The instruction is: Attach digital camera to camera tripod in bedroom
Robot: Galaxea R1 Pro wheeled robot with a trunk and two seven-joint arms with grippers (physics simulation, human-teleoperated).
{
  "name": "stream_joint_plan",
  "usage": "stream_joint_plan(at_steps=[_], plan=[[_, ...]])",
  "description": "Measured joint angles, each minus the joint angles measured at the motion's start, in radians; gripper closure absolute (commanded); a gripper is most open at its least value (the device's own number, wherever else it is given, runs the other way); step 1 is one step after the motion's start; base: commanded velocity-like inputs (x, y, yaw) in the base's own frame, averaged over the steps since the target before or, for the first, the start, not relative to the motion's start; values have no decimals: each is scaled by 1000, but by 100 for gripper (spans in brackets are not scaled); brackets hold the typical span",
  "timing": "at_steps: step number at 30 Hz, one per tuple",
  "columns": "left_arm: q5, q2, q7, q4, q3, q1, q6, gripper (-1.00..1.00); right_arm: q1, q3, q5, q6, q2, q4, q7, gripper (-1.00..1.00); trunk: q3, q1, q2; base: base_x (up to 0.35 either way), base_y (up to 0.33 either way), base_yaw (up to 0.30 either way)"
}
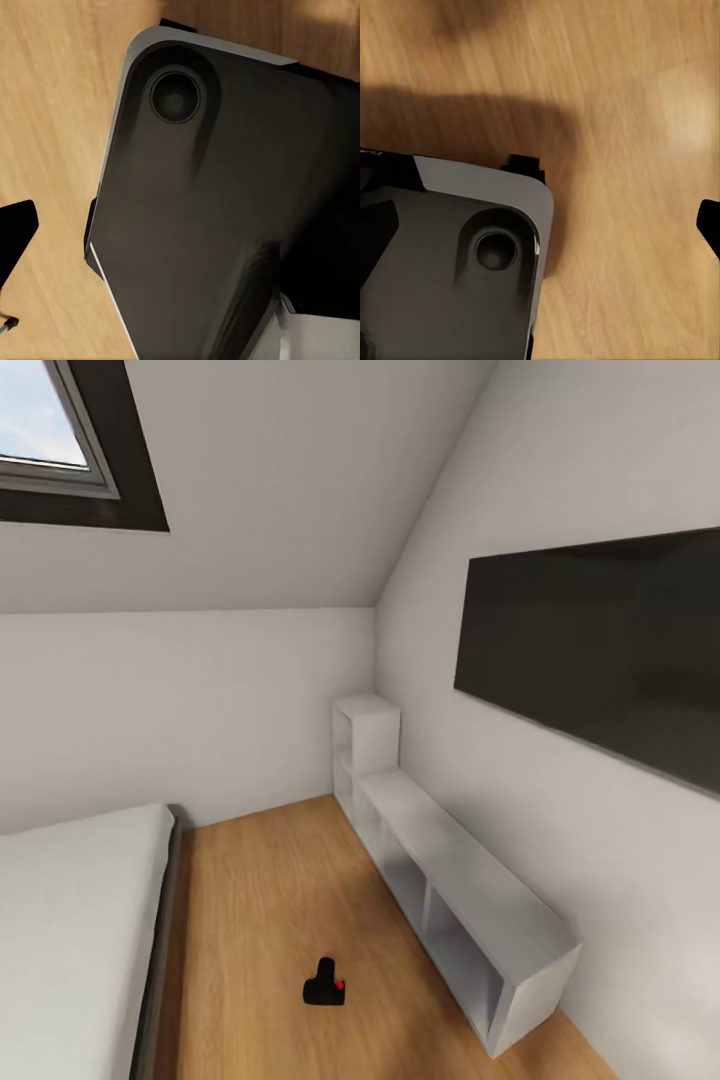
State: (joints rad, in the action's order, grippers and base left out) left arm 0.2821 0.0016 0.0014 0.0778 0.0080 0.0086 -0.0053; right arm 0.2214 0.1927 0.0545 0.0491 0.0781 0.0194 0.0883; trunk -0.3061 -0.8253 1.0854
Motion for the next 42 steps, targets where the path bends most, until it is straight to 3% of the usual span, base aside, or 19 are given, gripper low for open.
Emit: stream_joint_plan(at_steps=[11,42], plan=[[-1,1,0,0,-1,0,1,-100,0,4,-1,32,-3,-1,0,-100,0,0,0,109,0,0],[0,0,0,0,1,0,0,-100,0,8,-1,23,-9,6,2,-100,0,0,0,315,0,0]])
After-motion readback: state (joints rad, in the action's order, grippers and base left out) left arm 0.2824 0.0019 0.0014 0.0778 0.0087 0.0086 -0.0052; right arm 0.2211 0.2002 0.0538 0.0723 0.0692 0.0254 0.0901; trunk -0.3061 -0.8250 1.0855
